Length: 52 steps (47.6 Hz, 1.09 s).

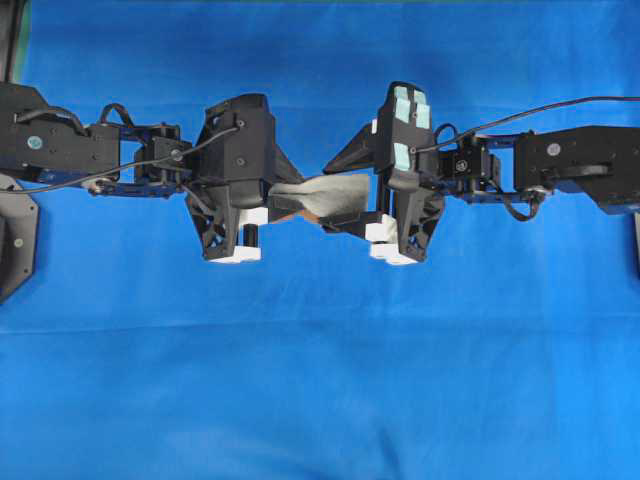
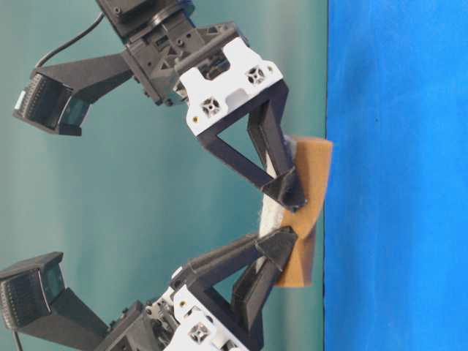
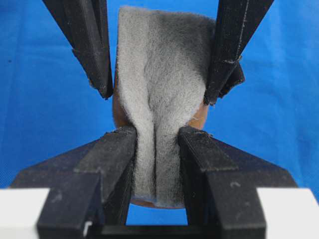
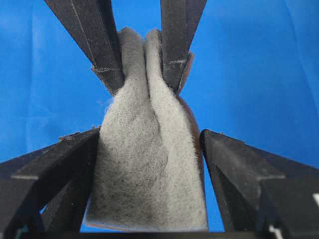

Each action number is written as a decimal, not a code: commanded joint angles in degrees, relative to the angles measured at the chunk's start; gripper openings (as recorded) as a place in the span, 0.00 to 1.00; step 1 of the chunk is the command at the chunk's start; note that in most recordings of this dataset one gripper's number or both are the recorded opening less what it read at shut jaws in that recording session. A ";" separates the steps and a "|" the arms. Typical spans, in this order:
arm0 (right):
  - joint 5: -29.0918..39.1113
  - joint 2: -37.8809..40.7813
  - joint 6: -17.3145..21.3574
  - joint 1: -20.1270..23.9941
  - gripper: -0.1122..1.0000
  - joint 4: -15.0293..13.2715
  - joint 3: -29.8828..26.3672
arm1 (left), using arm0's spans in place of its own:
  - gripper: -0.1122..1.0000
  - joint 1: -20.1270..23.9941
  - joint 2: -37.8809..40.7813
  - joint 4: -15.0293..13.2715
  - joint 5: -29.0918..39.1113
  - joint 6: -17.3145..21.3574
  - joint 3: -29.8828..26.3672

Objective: Hand over the sponge with the left arm and wipe it with the right arm.
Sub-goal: 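Close the right gripper on the sponge's right end, then open the left gripper and pull it back to the left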

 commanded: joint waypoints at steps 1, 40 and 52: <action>-0.09 -0.53 -0.18 -0.09 0.76 -0.09 -1.14 | 0.30 -0.44 -1.05 0.00 -0.44 0.09 -0.70; 0.35 -2.72 -1.32 -0.09 0.37 -1.41 -0.53 | 0.49 -0.53 -4.57 0.09 -4.22 -0.09 0.97; 0.35 -3.25 -1.32 -0.09 0.37 -1.49 -0.18 | 0.89 -1.58 -14.24 0.09 -9.49 0.35 7.38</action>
